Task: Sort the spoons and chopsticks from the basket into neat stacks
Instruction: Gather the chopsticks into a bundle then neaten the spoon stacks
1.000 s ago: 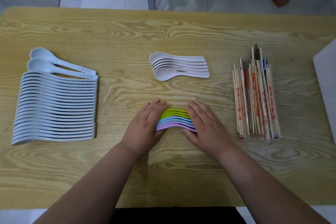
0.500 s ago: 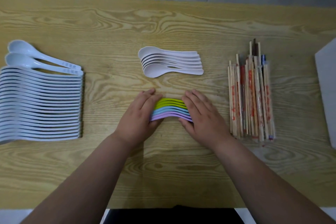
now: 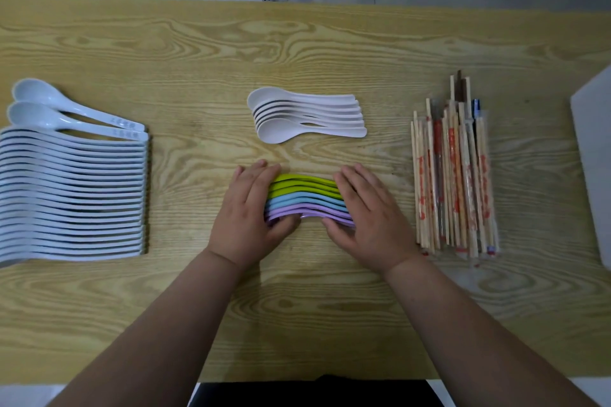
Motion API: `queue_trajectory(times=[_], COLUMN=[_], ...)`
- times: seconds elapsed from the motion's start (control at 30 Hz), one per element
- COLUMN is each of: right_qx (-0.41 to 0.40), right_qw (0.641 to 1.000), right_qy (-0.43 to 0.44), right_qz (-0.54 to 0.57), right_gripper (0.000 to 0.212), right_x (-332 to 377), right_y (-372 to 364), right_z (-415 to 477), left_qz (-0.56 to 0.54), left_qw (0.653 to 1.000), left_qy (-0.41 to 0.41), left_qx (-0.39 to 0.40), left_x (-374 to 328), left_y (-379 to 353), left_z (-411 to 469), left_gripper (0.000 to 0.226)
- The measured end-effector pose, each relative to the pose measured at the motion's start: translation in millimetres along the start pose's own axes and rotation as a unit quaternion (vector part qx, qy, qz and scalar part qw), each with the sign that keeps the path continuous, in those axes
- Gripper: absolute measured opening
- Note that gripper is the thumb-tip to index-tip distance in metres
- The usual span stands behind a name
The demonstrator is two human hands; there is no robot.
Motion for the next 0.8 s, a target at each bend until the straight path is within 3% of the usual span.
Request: queue_trajectory(times=[0.13,0.47,0.8], right_qx=[-0.006,0.017,0.026], right_qw=[1.0,1.0,0.999], right_qy=[-0.003,0.006,-0.015], right_qz=[0.001,-0.014,-0.024], right_gripper=[0.067,0.064,0.068], right_x=[-0.7,-1.5,1.7], right_y=[0.9,-4.0,-0.2], right_z=[0.8,0.5,4.0], left_qz=[-0.003,-0.011,-0.003], left_qw=[1.0,0.999,0.998], left_qy=[-0.004,-0.014,-0.055], left_qx=[-0.006,-0.026,0.028], left_x=[0.2,0.4,-4.8], left_y=[0.8,1.8,4.5], left_z=[0.3,-0.6,0.4], left_gripper=[0.076,0.055,0.077])
Point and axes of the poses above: each hand's wrist, its own z-axis towards the middle knuckle, its own y-axis out of the back of the hand, x = y × z, the point moved 9 cm from there along z, towards the middle knuckle, and after that the axes turned 11 degrees about z, right-handed, at the moved point
